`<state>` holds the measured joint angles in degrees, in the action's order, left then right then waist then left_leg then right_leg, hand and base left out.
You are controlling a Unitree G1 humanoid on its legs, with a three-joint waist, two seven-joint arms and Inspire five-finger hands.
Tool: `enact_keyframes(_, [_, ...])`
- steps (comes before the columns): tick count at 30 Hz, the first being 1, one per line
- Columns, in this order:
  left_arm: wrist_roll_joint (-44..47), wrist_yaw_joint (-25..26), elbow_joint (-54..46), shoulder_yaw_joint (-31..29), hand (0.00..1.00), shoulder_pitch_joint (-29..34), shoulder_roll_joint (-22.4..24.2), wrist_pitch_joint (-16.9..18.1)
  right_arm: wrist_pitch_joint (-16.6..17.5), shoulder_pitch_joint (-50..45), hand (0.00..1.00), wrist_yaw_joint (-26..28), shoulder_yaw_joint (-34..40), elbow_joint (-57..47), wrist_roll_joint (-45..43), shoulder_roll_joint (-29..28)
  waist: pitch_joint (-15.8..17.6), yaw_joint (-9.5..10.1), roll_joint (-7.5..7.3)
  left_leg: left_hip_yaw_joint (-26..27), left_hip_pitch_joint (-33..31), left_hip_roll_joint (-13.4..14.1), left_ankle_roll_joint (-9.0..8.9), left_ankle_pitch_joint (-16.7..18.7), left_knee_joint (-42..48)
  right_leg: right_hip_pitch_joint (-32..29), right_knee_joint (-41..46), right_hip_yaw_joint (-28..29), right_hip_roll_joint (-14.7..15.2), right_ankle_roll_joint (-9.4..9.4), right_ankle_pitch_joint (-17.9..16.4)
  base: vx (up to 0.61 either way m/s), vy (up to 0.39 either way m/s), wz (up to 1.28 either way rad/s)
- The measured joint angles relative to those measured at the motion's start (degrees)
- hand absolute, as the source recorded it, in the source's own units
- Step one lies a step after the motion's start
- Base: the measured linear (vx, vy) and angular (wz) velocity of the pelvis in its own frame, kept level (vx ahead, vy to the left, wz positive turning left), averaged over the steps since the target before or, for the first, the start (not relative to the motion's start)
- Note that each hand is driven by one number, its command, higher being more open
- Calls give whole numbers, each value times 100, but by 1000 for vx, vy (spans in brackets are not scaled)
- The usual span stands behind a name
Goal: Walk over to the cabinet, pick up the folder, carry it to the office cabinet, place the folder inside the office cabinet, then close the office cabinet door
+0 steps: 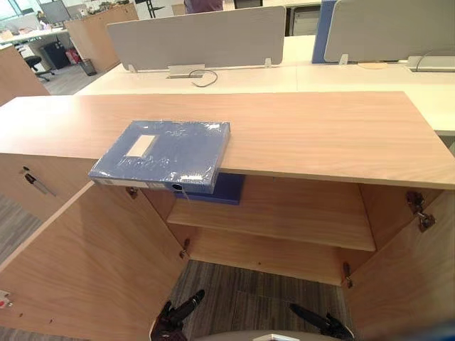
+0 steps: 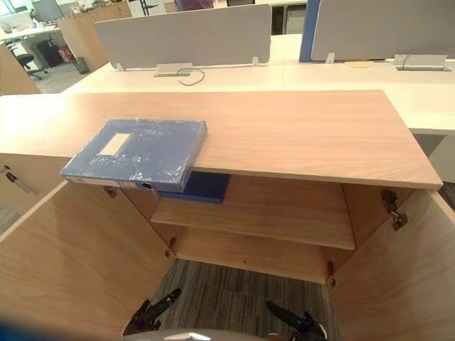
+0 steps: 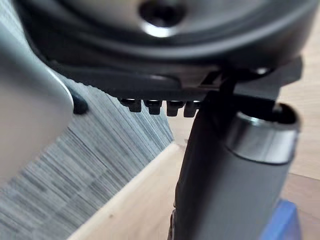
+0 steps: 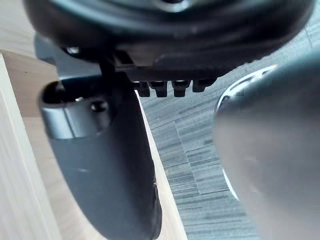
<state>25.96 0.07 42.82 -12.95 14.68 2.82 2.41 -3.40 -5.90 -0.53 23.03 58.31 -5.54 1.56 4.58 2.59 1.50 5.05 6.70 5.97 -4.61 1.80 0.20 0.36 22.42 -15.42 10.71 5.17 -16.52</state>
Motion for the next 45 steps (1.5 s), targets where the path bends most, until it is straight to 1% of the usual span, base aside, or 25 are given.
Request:
enact_keyframes(2, [428,-8,-873,278,100,338,27,-10,-18,-6,100,-22,-283,0,104,-29,-56,23,-95,-81,-10,81,-25,-23,-48,180,-353,-130,-118,-7,147,14,-37,18])
enact_keyframes(3, [545,-10,-1083,312,100,428,41,-11,-18,-11,100,-23,-348,-2,104,-48,-76,22,-128,-97,-7,85,-20,-28,-66,231,-439,-158,-134,0,187,9,-1,13])
enact_keyframes(4, [766,-24,-1506,358,100,604,69,-18,-20,-18,100,-23,-443,-6,106,-92,-115,33,-170,-100,6,85,-6,-41,-96,320,-622,-181,-161,13,268,13,29,9])
enact_keyframes(5, [894,-34,-1861,364,100,729,88,-23,-20,-8,100,-24,-473,-14,126,-137,-122,45,-178,-99,14,78,3,-47,-104,427,-811,-195,-179,31,379,8,39,5])
enact_keyframes(7, [967,-13,-2356,361,100,856,99,-35,-21,-6,100,-4,-665,-24,222,-115,-124,78,-170,-99,17,42,13,-54,-108,582,-1089,-230,-172,81,535,-14,43,6])
enact_keyframes(9, [927,41,-2802,348,100,939,86,-37,-26,-12,100,-1,-682,-43,332,-110,-116,108,-147,-104,15,-12,64,-90,-120,690,-1303,-296,-136,124,656,-44,42,12])
enact_keyframes(12, [871,70,-3533,290,100,1040,50,-72,-35,-113,100,4,-715,-143,333,-78,-110,215,-83,-143,26,-62,95,-116,-154,788,-1469,-353,-108,157,764,-63,40,11])
enact_keyframes(15, [252,118,-4330,167,100,1114,47,-134,-34,-157,100,4,-860,-141,343,-41,-120,279,-82,-247,-29,-65,75,-181,-187,779,-1496,-441,-109,147,775,-74,2,18])
enact_keyframes(16, [-399,238,-4753,90,100,1111,91,-172,-40,-171,100,3,-863,-139,399,-41,-132,317,-79,-309,-67,-61,70,-210,-197,777,-1500,-494,-118,142,773,-60,-15,21])
enact_keyframes(18, [-1176,408,-5160,-77,100,1138,203,-186,-57,-167,100,-1,-862,-141,510,-44,-142,330,-80,-348,-81,-59,65,-217,-195,781,-1500,-520,-126,132,780,-42,-11,12])
enact_keyframes(20, [-2304,802,-5627,-434,100,1193,276,-190,-76,-165,100,-7,-861,-144,546,-46,-166,330,-82,-384,-92,-53,64,-217,-189,782,-1497,-534,-135,126,785,-8,-4,2])
enact_keyframes(21, [-2480,902,-5714,-533,100,1203,308,-189,-86,-165,100,-7,-861,-145,546,-46,-167,332,-82,-387,-95,-54,64,-217,-188,781,-1496,-536,-135,126,785,0,0,0])
enact_keyframes(23, [-3086,1323,-5946,-930,100,1216,344,-192,-103,-167,100,-11,-858,-144,546,-55,-177,338,-97,-406,-107,-63,64,-217,-188,782,-1488,-556,-126,127,786,12,2,4])
enact_keyframes(25, [-3396,1672,-6119,-1126,100,1286,385,-197,-104,-177,100,-17,-858,-142,547,-83,-214,338,-135,-420,-137,-81,64,-217,-185,779,-1494,-587,-116,128,786,15,5,8])
enact_keyframes(26, [-3583,1865,-6257,-1213,100,1356,420,-200,-105,-190,100,-29,-858,-138,547,-108,-236,343,-166,-439,-154,-89,64,-217,-183,780,-1502,-607,-110,128,786,14,5,9])
enact_keyframes(27, [-3664,1949,-6315,-1248,100,1379,432,-202,-104,-200,100,-38,-858,-135,547,-119,-240,348,-172,-445,-157,-90,64,-217,-183,781,-1505,-613,-109,128,786,10,1,7])
enact_keyframes(29, [-4097,2372,-6474,-1343,100,1386,439,-227,-101,-238,100,-126,-863,-123,546,-167,-273,388,-216,-458,-155,-92,64,-216,-184,796,-1514,-631,-107,128,785,0,-1,4])
enact_keyframes(30, [-4223,2504,-6524,-1339,100,1385,438,-258,-95,-241,100,-152,-873,-122,546,-175,-278,393,-224,-461,-154,-93,64,-216,-184,799,-1515,-634,-107,128,785,0,0,0])
enact_keyframes(33, [-4942,3194,-6758,-1285,100,1331,398,-419,-22,-246,100,-292,-905,-117,548,-190,-289,383,-233,-466,-147,-107,65,-216,-184,810,-1515,-634,-108,129,786,0,0,0])
enact_keyframes(35, [-5442,3485,-6994,-1075,100,1267,323,-520,29,-250,100,-384,-923,-103,552,-189,-299,386,-220,-504,-146,-119,65,-215,-190,848,-1528,-661,-108,129,786,-32,-1,8])
enact_keyframes(36, [-5634,3534,-7073,-917,100,1217,290,-537,61,-252,100,-395,-923,-59,553,-178,-316,386,-208,-544,-148,-127,65,-216,-195,865,-1537,-688,-107,129,786,-28,-4,15])
enact_keyframes(39, [-6233,3563,-7101,-256,100,1032,-14,-558,142,-210,100,-392,-1086,160,583,-59,-390,400,-135,-561,-179,-128,65,-218,-200,858,-1553,-709,-141,130,785,-10,-4,6])
enact_keyframes(41, [-6716,3400,-7101,310,100,894,-458,-539,227,-128,100,-385,-1087,355,607,14,-444,373,-62,-551,-186,-112,61,-221,-220,837,-1568,-677,-175,127,786,7,-13,-5])
enact_keyframes(43, [-7066,3279,-7100,520,100,784,-754,-454,248,-35,100,-380,-1085,510,614,71,-483,333,0,-532,-187,-89,60,-224,-234,795,-1579,-628,-209,116,791,42,-19,-12])
enact_keyframes(45, [-7339,3184,-7062,559,100,637,-994,-349,254,46,100,-380,-1072,610,672,117,-485,317,25,-487,-189,-61,59,-226,-234,766,-1582,-564,-243,98,795,53,-20,-16])
